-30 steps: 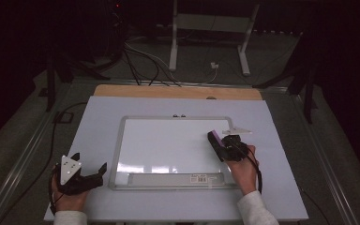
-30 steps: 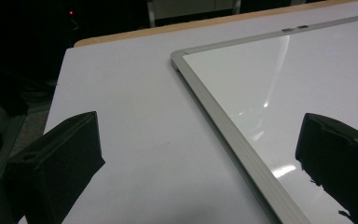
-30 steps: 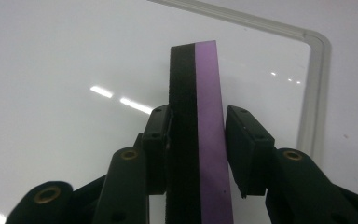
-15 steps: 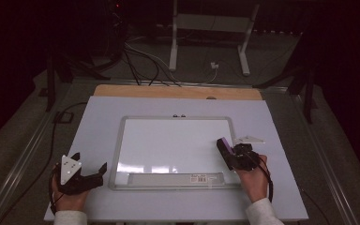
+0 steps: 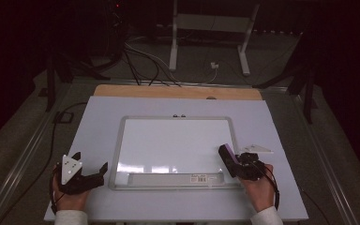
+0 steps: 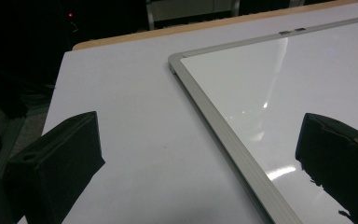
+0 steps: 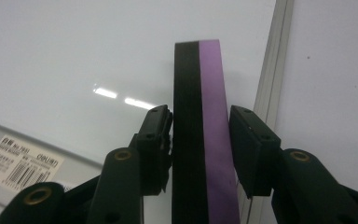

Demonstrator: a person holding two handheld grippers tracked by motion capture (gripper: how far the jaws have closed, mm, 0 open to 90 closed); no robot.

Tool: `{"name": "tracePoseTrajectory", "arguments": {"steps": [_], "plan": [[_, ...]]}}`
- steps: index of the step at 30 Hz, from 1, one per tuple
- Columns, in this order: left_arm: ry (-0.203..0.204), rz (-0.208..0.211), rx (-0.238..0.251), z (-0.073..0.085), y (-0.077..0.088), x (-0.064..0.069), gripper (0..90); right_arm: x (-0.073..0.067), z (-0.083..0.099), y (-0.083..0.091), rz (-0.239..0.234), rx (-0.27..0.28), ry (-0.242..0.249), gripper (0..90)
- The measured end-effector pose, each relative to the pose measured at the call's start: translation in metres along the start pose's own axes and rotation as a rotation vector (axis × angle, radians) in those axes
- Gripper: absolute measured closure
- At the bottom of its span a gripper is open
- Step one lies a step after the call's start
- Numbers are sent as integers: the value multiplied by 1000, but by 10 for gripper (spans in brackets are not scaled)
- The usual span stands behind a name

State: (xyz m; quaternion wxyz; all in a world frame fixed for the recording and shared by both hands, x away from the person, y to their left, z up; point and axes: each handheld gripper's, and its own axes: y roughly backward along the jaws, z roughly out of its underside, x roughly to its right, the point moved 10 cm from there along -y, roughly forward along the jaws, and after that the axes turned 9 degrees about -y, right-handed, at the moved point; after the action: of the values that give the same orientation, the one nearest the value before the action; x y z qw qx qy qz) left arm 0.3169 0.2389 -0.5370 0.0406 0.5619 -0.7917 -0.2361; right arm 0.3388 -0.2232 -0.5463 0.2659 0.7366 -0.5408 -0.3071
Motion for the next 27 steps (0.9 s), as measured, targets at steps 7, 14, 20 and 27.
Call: {"name": "tracePoseTrajectory", "arguments": {"steps": [7, 14, 20, 27], "plan": [[-2, 3, 0, 0, 0, 1, 12, 1, 12, 11, -2, -4, 5, 568], [-2, 2, 1, 0, 0, 1, 12, -6, 27, 20, -23, -32, 28, 561], [-1, 3, 2, 0, 0, 1, 13, -16, 32, 22, -68, -34, 69, 531], [0, 3, 2, 0, 0, 1, 13, -11, 12, 31, -123, 88, 72, 319]]}}
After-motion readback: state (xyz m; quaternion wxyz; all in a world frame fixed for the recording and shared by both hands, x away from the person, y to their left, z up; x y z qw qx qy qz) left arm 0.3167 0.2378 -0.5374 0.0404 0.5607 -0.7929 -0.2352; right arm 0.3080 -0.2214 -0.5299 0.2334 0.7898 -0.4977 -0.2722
